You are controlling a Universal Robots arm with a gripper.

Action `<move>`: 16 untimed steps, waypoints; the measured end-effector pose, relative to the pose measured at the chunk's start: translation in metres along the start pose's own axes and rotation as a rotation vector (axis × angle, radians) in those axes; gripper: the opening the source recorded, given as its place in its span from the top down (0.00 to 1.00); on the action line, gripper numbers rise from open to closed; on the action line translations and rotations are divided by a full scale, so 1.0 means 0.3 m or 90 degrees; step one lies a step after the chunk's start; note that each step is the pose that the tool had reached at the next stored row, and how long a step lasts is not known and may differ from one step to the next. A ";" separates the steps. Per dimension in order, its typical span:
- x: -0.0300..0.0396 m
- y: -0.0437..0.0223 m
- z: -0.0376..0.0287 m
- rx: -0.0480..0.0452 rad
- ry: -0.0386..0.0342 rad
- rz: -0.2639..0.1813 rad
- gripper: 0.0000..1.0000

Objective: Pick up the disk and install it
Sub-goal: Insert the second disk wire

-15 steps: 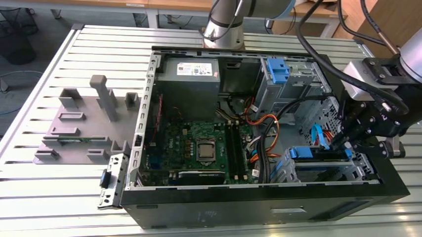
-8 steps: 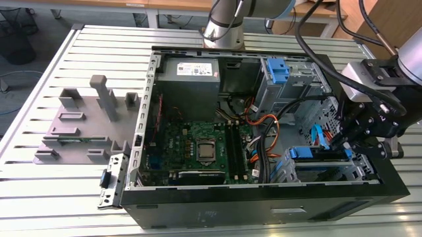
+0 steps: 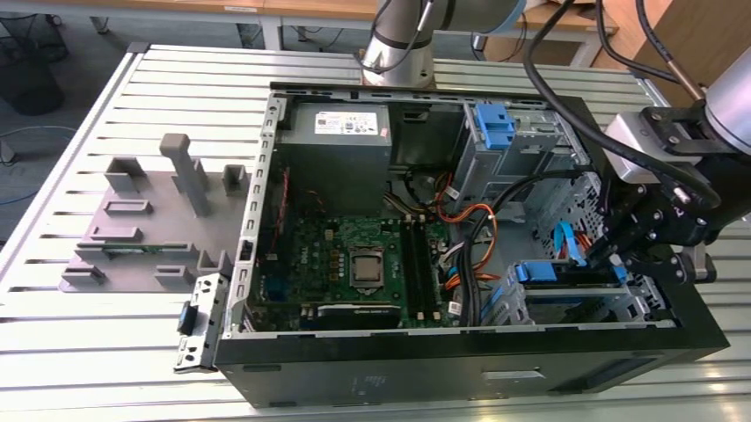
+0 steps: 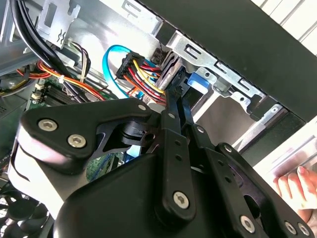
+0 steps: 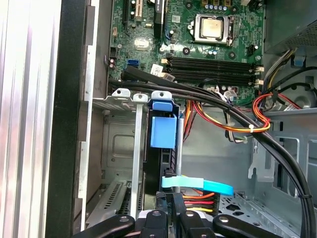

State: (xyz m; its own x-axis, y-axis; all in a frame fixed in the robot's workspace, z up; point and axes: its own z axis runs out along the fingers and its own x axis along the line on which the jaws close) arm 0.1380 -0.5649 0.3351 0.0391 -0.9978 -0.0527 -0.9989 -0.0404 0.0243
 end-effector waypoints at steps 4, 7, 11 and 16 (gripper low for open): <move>0.000 0.000 0.002 -0.0001 0.0000 -0.001 0.84; 0.000 0.000 0.003 -0.0001 0.0000 -0.001 0.84; 0.000 -0.003 0.002 -0.0003 -0.0001 -0.001 0.84; 0.000 -0.004 -0.003 -0.0004 -0.0001 -0.001 0.84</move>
State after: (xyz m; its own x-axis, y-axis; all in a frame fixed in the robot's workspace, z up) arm 0.1391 -0.5649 0.3361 0.0400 -0.9978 -0.0528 -0.9988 -0.0413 0.0248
